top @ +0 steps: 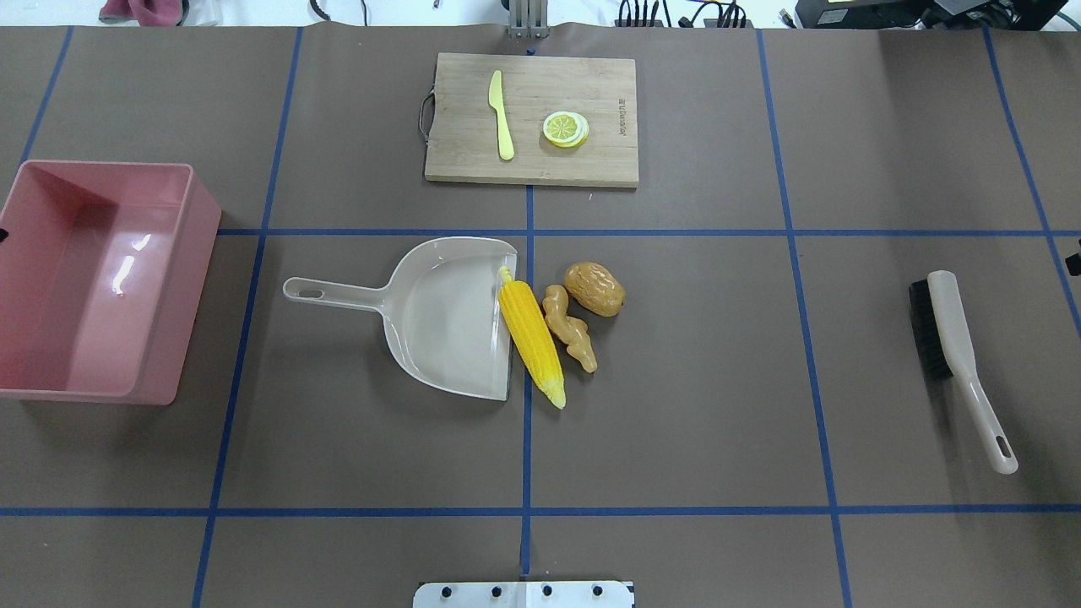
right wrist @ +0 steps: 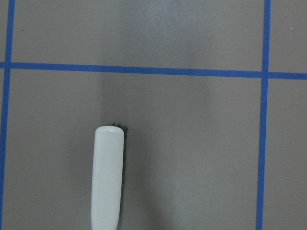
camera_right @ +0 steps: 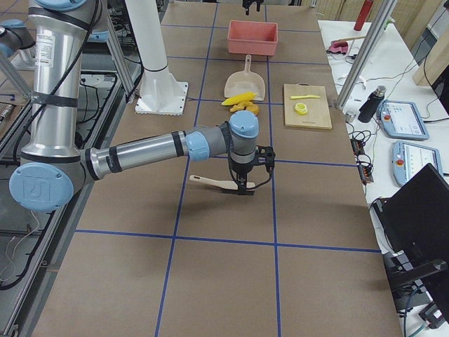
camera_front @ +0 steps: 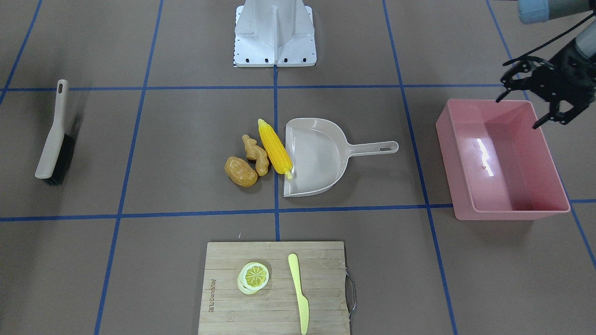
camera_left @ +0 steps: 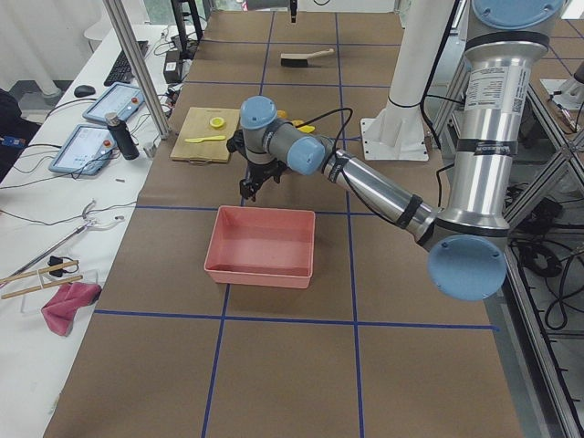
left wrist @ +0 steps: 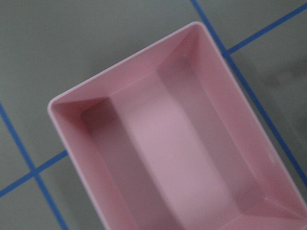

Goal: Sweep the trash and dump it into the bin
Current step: 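Reach the left gripper to the dustpan handle while the right reaches for the brush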

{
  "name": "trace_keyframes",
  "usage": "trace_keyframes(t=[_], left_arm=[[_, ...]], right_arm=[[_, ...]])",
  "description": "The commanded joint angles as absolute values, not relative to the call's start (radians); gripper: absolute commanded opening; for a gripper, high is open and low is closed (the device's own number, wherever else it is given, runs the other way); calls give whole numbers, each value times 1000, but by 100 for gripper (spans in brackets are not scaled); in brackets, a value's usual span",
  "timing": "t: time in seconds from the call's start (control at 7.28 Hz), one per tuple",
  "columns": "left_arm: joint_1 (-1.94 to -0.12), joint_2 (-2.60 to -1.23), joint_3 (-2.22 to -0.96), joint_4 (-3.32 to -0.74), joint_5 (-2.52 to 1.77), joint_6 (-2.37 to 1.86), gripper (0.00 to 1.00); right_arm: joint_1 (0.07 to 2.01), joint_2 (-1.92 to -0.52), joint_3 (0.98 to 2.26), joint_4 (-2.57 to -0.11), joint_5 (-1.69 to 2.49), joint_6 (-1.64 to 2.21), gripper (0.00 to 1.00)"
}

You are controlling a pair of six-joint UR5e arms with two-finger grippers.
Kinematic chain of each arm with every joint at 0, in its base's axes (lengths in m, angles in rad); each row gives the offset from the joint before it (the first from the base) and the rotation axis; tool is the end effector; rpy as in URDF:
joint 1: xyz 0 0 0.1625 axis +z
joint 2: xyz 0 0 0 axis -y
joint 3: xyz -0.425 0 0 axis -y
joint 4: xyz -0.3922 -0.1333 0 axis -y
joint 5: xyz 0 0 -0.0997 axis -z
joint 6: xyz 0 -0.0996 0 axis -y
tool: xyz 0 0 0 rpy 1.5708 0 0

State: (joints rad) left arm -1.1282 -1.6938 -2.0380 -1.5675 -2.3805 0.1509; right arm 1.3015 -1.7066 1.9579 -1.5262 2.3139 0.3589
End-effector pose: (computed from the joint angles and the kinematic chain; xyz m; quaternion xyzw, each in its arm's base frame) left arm 0.1585 -0.4772 0.3680 0.2083 0.4117 0.3662 0.8081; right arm -0.0533 -0.4408 0.5271 0.0197 -0.3840 -0.0122 0.9231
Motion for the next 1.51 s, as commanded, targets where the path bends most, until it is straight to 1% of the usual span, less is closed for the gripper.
trace_keyframes(t=[0.0,0.14,0.27,0.41,0.55,0.69,0.82,0.96,1.24,1.37], left_arm=[[-968,-1797,-2051,-1607,-2382,153,99],[-945,-1816,-2052,-1640,-2364,152,99],[-939,-1818,-2060,-1650,-2343,158,99],[-918,-1851,-2030,-1754,-2327,237,99],[-910,-1835,-2017,-1829,-2326,261,99],[-899,-1819,-1979,-1907,-2326,265,99],[-870,-1789,-1874,-2122,-2307,262,98],[-842,-1789,-1800,-2237,-2309,258,97],[-796,-1796,-1703,-2438,-2310,169,97],[-792,-1802,-1678,-2527,-2315,97,93]], right_arm=[[1223,-1706,1994,-1522,2327,550,100],[1116,-1716,2050,-1497,2313,757,100],[1030,-1735,2060,-1441,2321,785,100],[978,-1749,2053,-1398,2307,867,100],[939,-1761,2052,-1356,2295,932,100],[907,-1779,2049,-1342,2278,984,100],[893,-1804,2046,-1338,2266,989,100],[893,-1818,2048,-1338,2264,982,100],[879,-1862,2046,-1321,2255,980,100],[871,-1920,2034,-1228,2252,988,100]])
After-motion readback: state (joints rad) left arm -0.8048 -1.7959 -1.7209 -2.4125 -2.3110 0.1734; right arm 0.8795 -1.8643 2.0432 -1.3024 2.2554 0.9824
